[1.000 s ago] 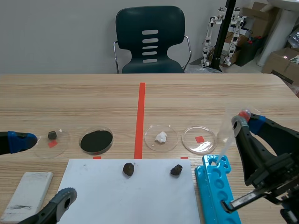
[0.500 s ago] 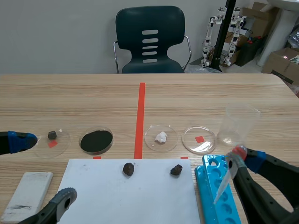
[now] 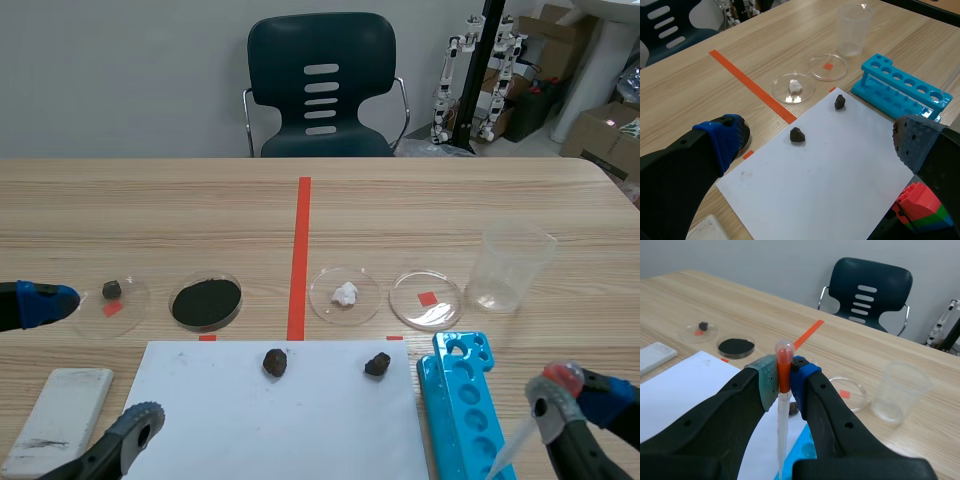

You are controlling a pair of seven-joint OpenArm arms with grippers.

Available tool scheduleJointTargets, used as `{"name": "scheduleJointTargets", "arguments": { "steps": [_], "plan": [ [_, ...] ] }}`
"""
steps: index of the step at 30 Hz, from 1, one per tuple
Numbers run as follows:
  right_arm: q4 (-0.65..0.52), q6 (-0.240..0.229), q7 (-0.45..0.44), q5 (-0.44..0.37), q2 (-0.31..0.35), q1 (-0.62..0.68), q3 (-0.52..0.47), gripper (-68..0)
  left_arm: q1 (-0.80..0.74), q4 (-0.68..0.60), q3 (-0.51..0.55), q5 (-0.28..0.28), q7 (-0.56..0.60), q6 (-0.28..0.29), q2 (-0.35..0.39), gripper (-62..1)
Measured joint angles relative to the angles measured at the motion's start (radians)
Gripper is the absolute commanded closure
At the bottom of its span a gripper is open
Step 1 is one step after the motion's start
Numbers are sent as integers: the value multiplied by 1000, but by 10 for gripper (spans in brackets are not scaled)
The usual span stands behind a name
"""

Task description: Pick up the dropper by the top with the right hand

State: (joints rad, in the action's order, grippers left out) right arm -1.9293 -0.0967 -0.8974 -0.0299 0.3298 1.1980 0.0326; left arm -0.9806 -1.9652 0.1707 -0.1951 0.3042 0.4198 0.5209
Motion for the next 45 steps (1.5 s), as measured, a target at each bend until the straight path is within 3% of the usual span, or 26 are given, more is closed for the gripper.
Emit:
{"name": "scheduleJointTargets", "arguments": {
  "steps": [4, 9, 13, 45],
  "plan": [
    [0, -21, -4, -32, 0, 0, -59, -62, 0, 0, 0, 0, 0, 0, 0, -622],
    [0, -180, -4, -50, 0, -1, -180, -62, 0, 0, 0, 0, 0, 0, 0, -622],
    [0, -264, -4, -76, 0, -3, -269, -62, 0, 0, 0, 0, 0, 0, 0, -622],
    [0, -267, -3, -75, 0, -3, -288, -62, 0, 0, 0, 0, 0, 0, 0, -622]
  ]
}}
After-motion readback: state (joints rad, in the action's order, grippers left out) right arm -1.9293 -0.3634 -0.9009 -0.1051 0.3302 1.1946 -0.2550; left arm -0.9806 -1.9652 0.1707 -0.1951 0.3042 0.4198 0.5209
